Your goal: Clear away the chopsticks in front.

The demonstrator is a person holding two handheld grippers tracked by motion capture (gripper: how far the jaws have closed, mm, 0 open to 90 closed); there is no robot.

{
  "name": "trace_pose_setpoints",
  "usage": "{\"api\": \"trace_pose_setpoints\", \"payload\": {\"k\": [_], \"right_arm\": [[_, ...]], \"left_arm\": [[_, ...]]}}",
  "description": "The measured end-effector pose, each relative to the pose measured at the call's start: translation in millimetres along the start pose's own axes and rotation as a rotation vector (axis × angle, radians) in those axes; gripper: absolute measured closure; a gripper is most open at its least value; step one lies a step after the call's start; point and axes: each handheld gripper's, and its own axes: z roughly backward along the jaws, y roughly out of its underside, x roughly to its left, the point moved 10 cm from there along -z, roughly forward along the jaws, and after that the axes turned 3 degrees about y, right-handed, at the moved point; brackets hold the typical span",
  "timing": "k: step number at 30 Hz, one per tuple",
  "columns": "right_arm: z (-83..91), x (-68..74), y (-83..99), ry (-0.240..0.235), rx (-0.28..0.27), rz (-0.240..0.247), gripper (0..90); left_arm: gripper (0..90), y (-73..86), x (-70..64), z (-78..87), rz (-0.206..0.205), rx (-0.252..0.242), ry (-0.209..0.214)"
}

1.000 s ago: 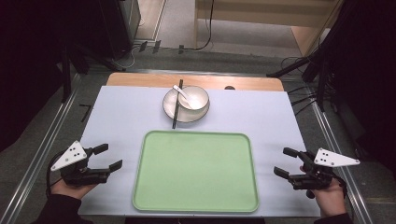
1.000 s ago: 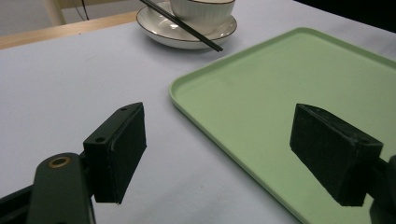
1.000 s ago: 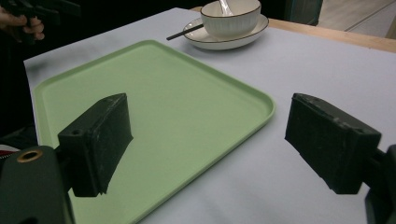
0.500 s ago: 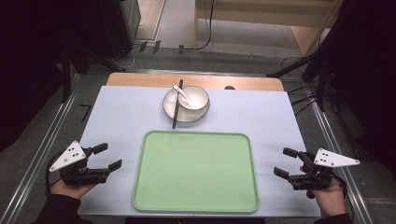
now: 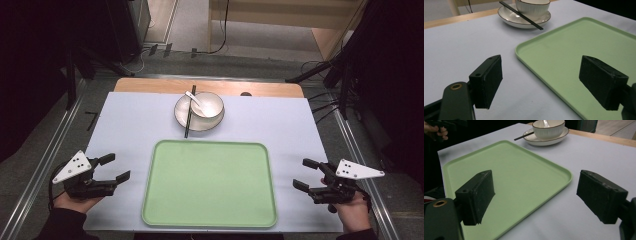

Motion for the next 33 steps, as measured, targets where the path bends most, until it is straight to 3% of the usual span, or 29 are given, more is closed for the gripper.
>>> {"api": "trace_pose_setpoints", "payload": {"k": [10,21,32,33], "right_arm": [[-0.3,0.2,0.5,-0.001,0.004,-0.001,14.9],[-1.3,0.3,0.9,-0.001,0.009,0.000,14.9],[-1.3,0.0,2.3,0.002,0.017,-0.002,14.9],[-1.6,-0.1,2.6,0.002,0.019,0.001,14.9]], "left_arm": [[19.1,0.0,-0.1,-0.3,0.002,0.008,-0.001],[19.0,-15.2,-4.9,-10.9,0.051,0.056,-0.021],[21.3,-28.9,-11.9,-26.7,0.090,0.091,0.029],[21.3,-33.4,-13.9,-29.7,0.101,0.088,0.055]]}}
